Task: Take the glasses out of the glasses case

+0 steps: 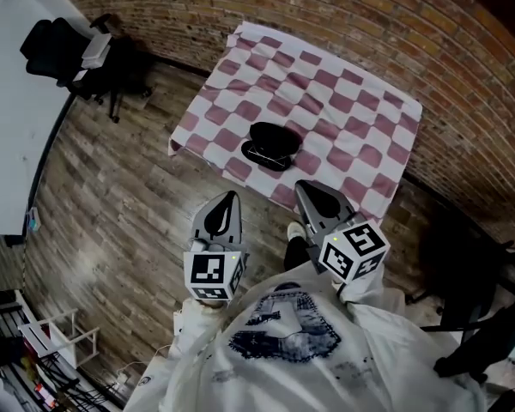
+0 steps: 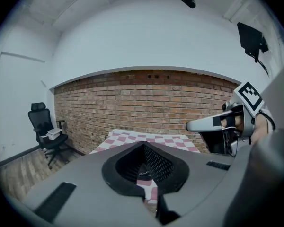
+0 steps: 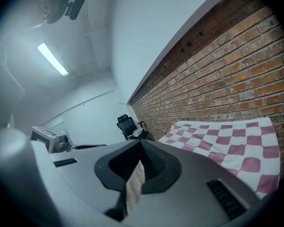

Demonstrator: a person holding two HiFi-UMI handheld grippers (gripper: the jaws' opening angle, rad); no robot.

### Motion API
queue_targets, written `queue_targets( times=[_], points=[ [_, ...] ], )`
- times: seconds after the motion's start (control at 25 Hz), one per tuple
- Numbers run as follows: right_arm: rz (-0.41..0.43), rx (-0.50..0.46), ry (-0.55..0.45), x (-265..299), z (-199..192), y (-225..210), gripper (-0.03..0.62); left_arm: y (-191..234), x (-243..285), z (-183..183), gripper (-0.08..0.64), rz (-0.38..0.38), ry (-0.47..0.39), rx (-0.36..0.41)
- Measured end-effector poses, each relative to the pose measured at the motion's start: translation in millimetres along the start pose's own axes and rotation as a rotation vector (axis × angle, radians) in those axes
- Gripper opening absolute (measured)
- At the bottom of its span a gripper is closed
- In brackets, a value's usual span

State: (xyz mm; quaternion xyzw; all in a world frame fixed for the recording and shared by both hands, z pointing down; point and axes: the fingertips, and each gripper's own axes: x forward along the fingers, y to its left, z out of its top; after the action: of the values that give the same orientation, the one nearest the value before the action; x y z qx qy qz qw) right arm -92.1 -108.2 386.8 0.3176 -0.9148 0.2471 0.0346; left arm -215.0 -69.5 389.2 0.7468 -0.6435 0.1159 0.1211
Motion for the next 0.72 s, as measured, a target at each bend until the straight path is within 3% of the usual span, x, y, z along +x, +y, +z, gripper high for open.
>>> queue_targets(
  times=[0.44,0.72],
  points=[
    [0.006,-0.01,0.004,24.5,25.7,-36.0,0.014,11.2,45.1,11.2,0.008,0.02,0.014,0.018],
    [0.031,-0.008,0.009,38.2,34.5,-53.6,0.014,11.8,69.3,6.3,0.008,0.006,0.038,0.104]
  ],
)
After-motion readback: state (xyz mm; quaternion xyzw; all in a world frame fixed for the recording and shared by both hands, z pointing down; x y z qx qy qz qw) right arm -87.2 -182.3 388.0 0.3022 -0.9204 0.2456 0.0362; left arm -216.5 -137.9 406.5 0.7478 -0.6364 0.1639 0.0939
